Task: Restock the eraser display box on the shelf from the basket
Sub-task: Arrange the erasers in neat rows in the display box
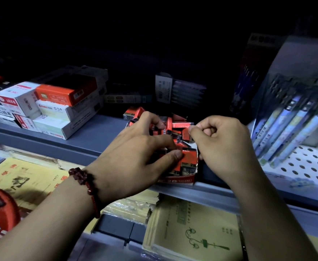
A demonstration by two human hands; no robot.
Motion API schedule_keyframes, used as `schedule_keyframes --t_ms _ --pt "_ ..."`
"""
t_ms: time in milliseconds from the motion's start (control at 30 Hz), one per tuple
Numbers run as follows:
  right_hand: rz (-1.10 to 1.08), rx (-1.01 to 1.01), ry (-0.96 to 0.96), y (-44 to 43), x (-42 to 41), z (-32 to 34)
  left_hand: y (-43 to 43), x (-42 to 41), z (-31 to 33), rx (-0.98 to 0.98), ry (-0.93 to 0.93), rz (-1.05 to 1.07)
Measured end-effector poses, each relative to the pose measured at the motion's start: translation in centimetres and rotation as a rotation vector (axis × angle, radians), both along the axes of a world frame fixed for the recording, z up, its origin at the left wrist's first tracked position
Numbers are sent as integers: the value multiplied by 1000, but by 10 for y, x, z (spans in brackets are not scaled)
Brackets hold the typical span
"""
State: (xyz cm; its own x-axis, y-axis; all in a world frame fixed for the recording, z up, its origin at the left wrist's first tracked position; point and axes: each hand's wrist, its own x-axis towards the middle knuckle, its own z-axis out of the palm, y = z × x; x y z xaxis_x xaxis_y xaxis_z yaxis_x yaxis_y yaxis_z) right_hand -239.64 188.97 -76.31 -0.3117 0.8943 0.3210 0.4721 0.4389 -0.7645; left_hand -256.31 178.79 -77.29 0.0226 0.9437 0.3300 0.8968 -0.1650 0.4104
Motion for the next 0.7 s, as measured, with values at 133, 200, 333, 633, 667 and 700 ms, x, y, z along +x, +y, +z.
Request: schedule_keyframes --t_ms 133,200,333,633,667,700 --pt "-3 2 -1 1 0 -1 0 0 -1 0 -21 12" --pt "-7 2 0 1 0 -1 1 -1 -1 1 -30 13" --pt "-4 -5 0 0 0 0 0 -1 0 -14 -44 2" --pt "17 -17 -7 0 0 -2 2 1 1 -21 4 29" --pt "19 -24 -7 0 0 -2 2 1 1 -14 11 33" --pt "19 -26 -8 0 0 -1 2 1 1 -9 6 33"
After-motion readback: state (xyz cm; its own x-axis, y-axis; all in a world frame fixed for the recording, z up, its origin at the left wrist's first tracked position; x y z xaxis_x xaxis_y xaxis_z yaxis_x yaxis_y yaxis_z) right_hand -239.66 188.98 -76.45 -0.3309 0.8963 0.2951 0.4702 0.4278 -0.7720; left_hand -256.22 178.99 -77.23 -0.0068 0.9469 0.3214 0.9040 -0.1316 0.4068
